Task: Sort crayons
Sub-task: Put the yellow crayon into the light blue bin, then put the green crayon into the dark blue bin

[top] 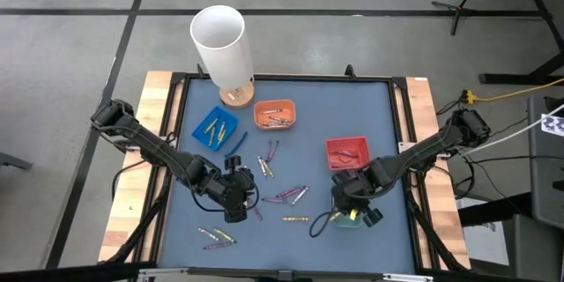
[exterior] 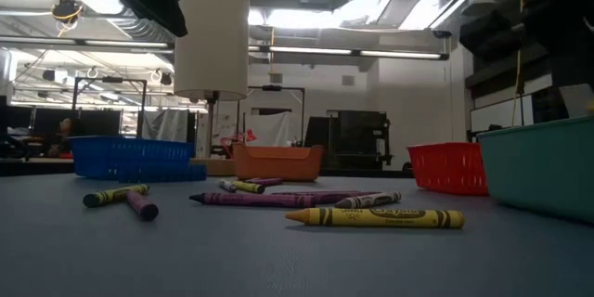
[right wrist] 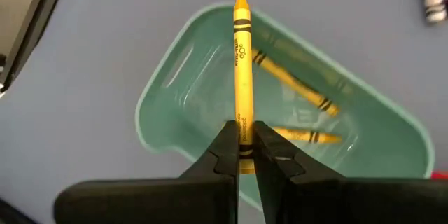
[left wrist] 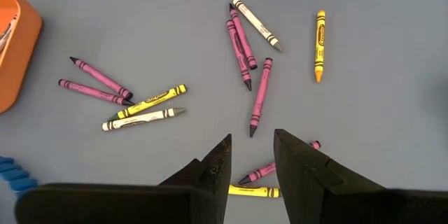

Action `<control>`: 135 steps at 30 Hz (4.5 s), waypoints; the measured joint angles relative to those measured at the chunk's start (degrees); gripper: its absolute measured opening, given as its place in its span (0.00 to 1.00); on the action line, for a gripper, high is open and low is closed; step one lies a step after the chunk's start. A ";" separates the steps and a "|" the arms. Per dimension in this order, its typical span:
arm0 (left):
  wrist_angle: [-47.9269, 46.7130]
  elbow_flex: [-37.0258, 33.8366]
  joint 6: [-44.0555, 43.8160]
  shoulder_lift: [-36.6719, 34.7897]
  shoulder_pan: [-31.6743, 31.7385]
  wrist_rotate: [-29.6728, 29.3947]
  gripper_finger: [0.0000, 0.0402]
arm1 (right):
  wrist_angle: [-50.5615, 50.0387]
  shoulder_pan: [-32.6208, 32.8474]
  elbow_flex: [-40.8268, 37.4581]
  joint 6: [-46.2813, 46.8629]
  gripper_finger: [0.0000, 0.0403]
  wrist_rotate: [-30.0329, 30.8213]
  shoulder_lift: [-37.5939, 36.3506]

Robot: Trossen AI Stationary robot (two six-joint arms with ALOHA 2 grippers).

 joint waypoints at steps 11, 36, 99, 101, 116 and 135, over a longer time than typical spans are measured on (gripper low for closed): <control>0.00 0.00 -4.58 0.00 -0.01 -0.02 0.23 | -9.03 -0.20 0.03 3.36 0.06 3.03 0.00; -6.18 0.02 -57.07 9.04 1.49 7.08 0.23 | -6.74 -0.20 0.03 3.26 0.16 3.31 0.02; -7.59 0.02 -59.93 20.39 4.62 9.66 0.13 | -6.20 -0.20 0.03 3.24 0.27 3.48 0.02; -7.54 0.02 -59.30 20.39 4.62 9.66 0.10 | -6.20 -0.20 0.03 3.24 0.27 3.48 0.02; -7.93 -0.04 -48.19 19.14 4.71 7.56 0.01 | -4.73 -0.20 0.03 2.67 0.27 3.48 0.02; -15.49 -0.02 -25.01 4.56 14.79 -1.69 0.01 | -5.11 -0.20 0.03 2.63 0.27 3.48 0.04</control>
